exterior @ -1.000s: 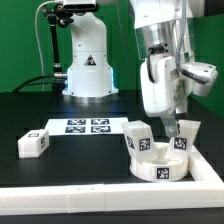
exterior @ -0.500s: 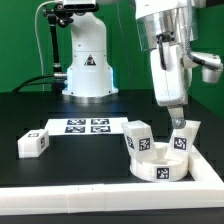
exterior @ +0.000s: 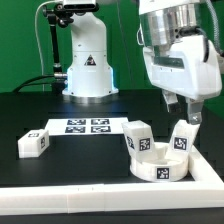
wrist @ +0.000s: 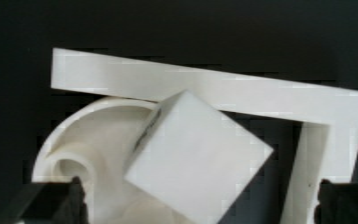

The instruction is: Assemble stool

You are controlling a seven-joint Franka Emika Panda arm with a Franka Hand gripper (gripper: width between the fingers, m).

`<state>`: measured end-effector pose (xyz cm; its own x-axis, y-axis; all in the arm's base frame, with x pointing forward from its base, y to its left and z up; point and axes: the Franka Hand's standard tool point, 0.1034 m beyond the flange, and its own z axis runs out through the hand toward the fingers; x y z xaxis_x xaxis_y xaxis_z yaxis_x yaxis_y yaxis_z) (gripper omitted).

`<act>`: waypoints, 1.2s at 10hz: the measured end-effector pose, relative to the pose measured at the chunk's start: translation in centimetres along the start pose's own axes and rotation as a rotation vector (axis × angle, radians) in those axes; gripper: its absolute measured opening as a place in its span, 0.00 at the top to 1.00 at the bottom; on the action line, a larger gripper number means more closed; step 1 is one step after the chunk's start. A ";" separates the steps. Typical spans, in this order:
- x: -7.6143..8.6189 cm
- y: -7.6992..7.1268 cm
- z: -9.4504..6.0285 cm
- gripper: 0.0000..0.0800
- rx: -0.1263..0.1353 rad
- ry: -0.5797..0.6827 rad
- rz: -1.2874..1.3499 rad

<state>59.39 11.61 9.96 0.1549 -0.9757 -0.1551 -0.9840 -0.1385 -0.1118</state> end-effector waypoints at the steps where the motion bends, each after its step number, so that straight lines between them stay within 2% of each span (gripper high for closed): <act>1: 0.0 -0.1 -0.1 0.19 -0.001 0.008 -0.129; 6: 0.0 -0.1 0.0 0.19 -0.008 0.015 -0.471; 9: -0.4 -0.2 -0.1 0.19 -0.052 0.056 -0.866; 12: -0.2 -0.2 -0.1 0.19 -0.061 0.055 -1.084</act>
Offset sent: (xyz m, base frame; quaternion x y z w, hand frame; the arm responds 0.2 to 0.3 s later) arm 0.0000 0.0000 0.0000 0.0000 0.0000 -0.1938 0.9810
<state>59.59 11.79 10.14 0.9411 -0.3356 0.0411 -0.3293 -0.9374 -0.1135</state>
